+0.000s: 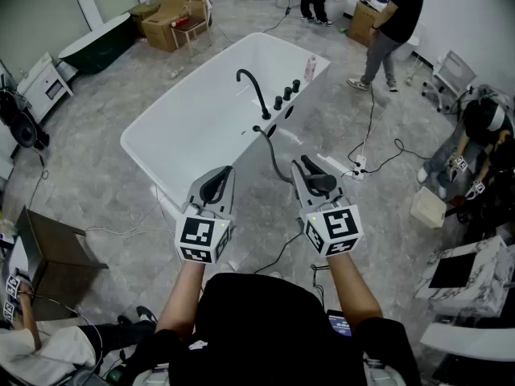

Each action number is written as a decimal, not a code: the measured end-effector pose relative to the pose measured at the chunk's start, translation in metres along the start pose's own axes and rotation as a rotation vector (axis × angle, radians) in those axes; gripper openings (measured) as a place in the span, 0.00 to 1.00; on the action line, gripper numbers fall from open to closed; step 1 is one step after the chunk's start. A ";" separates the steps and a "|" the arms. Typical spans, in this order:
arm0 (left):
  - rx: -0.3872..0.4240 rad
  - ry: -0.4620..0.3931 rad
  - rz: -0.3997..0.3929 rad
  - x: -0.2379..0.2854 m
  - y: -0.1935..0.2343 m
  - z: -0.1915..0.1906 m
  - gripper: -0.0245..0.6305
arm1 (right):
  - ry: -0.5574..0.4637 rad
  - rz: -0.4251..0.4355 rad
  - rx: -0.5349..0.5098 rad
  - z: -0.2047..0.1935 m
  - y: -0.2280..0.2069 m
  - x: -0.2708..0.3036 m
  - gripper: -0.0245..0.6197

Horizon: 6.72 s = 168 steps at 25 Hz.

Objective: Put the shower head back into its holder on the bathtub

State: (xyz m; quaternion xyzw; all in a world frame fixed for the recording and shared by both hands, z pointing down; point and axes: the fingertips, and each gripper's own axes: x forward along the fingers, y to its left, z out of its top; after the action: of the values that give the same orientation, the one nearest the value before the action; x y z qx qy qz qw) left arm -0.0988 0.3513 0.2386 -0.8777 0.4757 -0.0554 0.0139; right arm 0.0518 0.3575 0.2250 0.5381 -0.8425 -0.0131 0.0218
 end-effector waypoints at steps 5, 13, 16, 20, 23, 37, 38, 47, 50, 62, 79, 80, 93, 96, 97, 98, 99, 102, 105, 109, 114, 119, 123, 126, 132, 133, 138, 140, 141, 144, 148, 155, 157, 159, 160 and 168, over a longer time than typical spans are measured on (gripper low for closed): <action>-0.001 0.006 -0.001 0.000 -0.008 0.000 0.06 | -0.006 0.002 0.027 0.000 -0.004 -0.006 0.17; -0.008 0.026 0.011 -0.003 -0.022 -0.008 0.06 | 0.004 0.018 0.029 -0.008 -0.011 -0.013 0.17; -0.009 0.026 0.020 -0.001 -0.020 -0.007 0.06 | 0.007 0.028 0.030 -0.010 -0.011 -0.009 0.17; -0.011 0.030 0.027 0.005 -0.013 -0.007 0.06 | 0.009 0.039 0.035 -0.010 -0.012 0.001 0.17; -0.021 0.035 0.025 0.016 -0.008 -0.009 0.06 | 0.011 0.040 0.035 -0.011 -0.017 0.010 0.17; -0.064 0.060 -0.024 0.116 0.034 -0.016 0.06 | 0.035 0.048 0.044 -0.018 -0.061 0.102 0.17; -0.069 0.061 -0.025 0.123 0.040 -0.015 0.06 | 0.037 0.048 0.045 -0.017 -0.065 0.110 0.17; -0.083 0.069 -0.040 0.186 0.109 -0.009 0.06 | 0.043 0.022 0.057 -0.008 -0.086 0.198 0.16; -0.085 0.065 -0.045 0.205 0.133 -0.006 0.06 | 0.041 0.019 0.060 -0.004 -0.089 0.227 0.16; -0.071 0.043 -0.064 0.269 0.220 -0.002 0.06 | -0.016 0.018 0.086 0.022 -0.090 0.329 0.16; -0.104 0.072 -0.097 0.295 0.269 -0.019 0.06 | -0.052 0.012 0.107 0.028 -0.084 0.394 0.16; -0.103 0.071 -0.099 0.296 0.269 -0.020 0.06 | -0.052 0.012 0.109 0.028 -0.085 0.395 0.16; -0.156 0.134 -0.078 0.326 0.264 -0.054 0.06 | -0.006 0.023 0.140 0.001 -0.122 0.415 0.16; -0.186 0.151 -0.101 0.343 0.255 -0.062 0.06 | 0.012 0.017 0.152 -0.009 -0.138 0.421 0.16; -0.195 0.158 -0.107 0.350 0.252 -0.065 0.06 | 0.018 0.014 0.156 -0.013 -0.144 0.422 0.16; -0.200 0.167 -0.111 0.356 0.249 -0.069 0.06 | 0.024 0.011 0.160 -0.017 -0.151 0.423 0.16; -0.203 0.178 -0.115 0.363 0.245 -0.073 0.06 | 0.031 0.007 0.165 -0.021 -0.159 0.423 0.16; -0.213 0.208 -0.130 0.383 0.233 -0.085 0.06 | 0.053 -0.010 0.181 -0.037 -0.181 0.424 0.16; -0.219 0.237 -0.149 0.403 0.224 -0.098 0.06 | 0.074 -0.032 0.202 -0.054 -0.202 0.426 0.16; -0.224 0.282 -0.182 0.430 0.209 -0.117 0.06 | 0.107 -0.067 0.238 -0.080 -0.231 0.427 0.16; -0.238 0.338 -0.211 0.450 0.191 -0.142 0.06 | 0.121 -0.081 0.311 -0.103 -0.252 0.428 0.16; -0.241 0.382 -0.211 0.458 0.185 -0.164 0.06 | 0.135 -0.072 0.349 -0.122 -0.262 0.431 0.16; -0.242 0.413 -0.219 0.471 0.185 -0.184 0.06 | 0.161 -0.079 0.377 -0.145 -0.274 0.439 0.16; -0.241 0.456 -0.228 0.472 0.178 -0.209 0.06 | 0.193 -0.083 0.403 -0.166 -0.277 0.434 0.16; -0.217 0.520 -0.278 0.499 0.153 -0.263 0.06 | 0.229 -0.097 0.418 -0.213 -0.301 0.429 0.16; -0.210 0.533 -0.292 0.503 0.149 -0.274 0.06 | 0.238 -0.105 0.427 -0.221 -0.305 0.428 0.16; -0.182 0.577 -0.428 0.511 0.111 -0.307 0.06 | 0.261 -0.156 0.473 -0.249 -0.322 0.413 0.16; -0.170 0.579 -0.483 0.515 0.094 -0.316 0.06 | 0.264 -0.174 0.481 -0.257 -0.329 0.409 0.16; -0.167 0.580 -0.504 0.516 0.086 -0.322 0.06 | 0.266 -0.183 0.484 -0.260 -0.332 0.408 0.16; -0.186 0.598 -0.573 0.519 0.063 -0.341 0.07 | 0.268 -0.209 0.488 -0.267 -0.341 0.402 0.16; -0.206 0.635 -0.691 0.521 0.029 -0.365 0.22 | 0.256 -0.251 0.498 -0.271 -0.355 0.391 0.16; -0.150 0.646 -0.857 0.516 -0.023 -0.380 0.30 | 0.196 -0.341 0.574 -0.265 -0.373 0.362 0.16; -0.142 0.642 -0.883 0.517 -0.036 -0.381 0.30 | 0.182 -0.365 0.587 -0.263 -0.379 0.352 0.16; -0.147 0.645 -0.904 0.518 -0.048 -0.383 0.32 | 0.167 -0.389 0.599 -0.261 -0.386 0.341 0.16; -0.145 0.647 -0.915 0.518 -0.053 -0.385 0.32 | 0.160 -0.402 0.605 -0.261 -0.389 0.336 0.16; -0.089 0.663 -1.014 0.517 -0.097 -0.397 0.33 | 0.132 -0.496 0.663 -0.266 -0.411 0.294 0.16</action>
State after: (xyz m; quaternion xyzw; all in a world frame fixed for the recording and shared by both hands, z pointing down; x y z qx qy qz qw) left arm 0.2178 -0.0166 0.6837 -0.9307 -0.0207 -0.3058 -0.1999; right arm 0.3145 -0.0813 0.4781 0.7022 -0.6428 0.2883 -0.1026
